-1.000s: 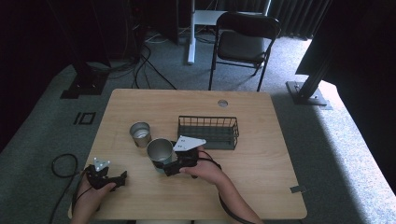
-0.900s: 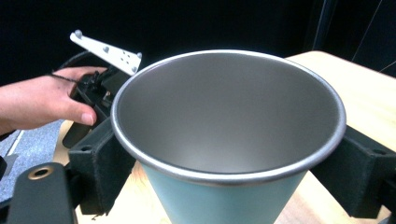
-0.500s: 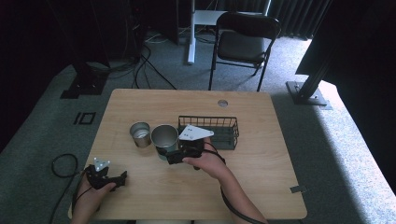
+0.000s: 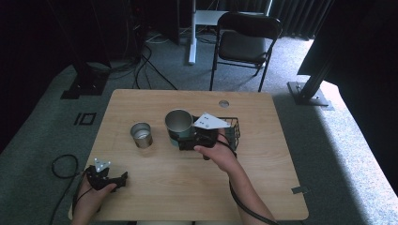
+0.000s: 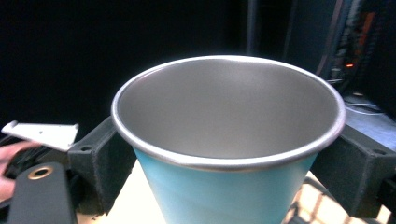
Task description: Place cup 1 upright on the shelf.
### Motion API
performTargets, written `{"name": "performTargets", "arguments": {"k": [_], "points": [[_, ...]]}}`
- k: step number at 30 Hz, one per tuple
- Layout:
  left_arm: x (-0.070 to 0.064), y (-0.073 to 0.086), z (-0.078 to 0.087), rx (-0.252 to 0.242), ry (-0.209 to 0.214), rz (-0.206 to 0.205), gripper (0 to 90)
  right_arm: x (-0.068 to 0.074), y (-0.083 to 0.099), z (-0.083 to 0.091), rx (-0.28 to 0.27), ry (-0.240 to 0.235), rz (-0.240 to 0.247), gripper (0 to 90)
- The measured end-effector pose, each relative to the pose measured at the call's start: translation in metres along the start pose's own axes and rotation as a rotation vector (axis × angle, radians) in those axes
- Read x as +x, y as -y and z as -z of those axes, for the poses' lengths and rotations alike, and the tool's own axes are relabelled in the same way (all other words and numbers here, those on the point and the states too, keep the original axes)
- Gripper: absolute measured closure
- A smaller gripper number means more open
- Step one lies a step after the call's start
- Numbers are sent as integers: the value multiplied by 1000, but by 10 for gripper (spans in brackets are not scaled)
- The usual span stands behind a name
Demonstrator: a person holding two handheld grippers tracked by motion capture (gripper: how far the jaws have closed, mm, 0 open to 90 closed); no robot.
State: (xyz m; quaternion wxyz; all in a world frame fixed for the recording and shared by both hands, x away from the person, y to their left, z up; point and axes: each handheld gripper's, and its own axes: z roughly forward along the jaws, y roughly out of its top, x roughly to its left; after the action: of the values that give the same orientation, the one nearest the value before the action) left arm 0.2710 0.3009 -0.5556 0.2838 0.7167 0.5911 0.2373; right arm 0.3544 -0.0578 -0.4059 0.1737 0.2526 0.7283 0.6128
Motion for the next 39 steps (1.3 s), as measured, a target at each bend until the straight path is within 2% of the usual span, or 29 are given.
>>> {"name": "performTargets", "arguments": {"k": [8, 13, 25, 28, 30, 32, 37, 39], "points": [[0, 0, 0, 0, 0, 0, 20, -17, -9, 10, -3, 113, 2, 127], [0, 0, 0, 0, 0, 0, 20, -29, -11, 16, -10, 202, -20, 127], [0, 0, 0, -1, -1, 0, 20, -57, -4, 25, -13, 456, -48, 127], [0, 0, 0, -1, 0, 0, 20, -66, 1, 30, -33, 538, -89, 127], [0, 0, 0, -1, 0, 0, 20, -72, 4, 33, -30, 573, -93, 127], [0, 0, 0, 0, -1, -1, 20, -76, 7, 35, -25, 590, -102, 127], [0, 0, 0, -1, 0, 0, 20, -84, 17, 40, 10, 645, -87, 127], [0, 0, 0, 0, 0, 1, 20, -88, 22, 43, 15, 656, -101, 127]]}}
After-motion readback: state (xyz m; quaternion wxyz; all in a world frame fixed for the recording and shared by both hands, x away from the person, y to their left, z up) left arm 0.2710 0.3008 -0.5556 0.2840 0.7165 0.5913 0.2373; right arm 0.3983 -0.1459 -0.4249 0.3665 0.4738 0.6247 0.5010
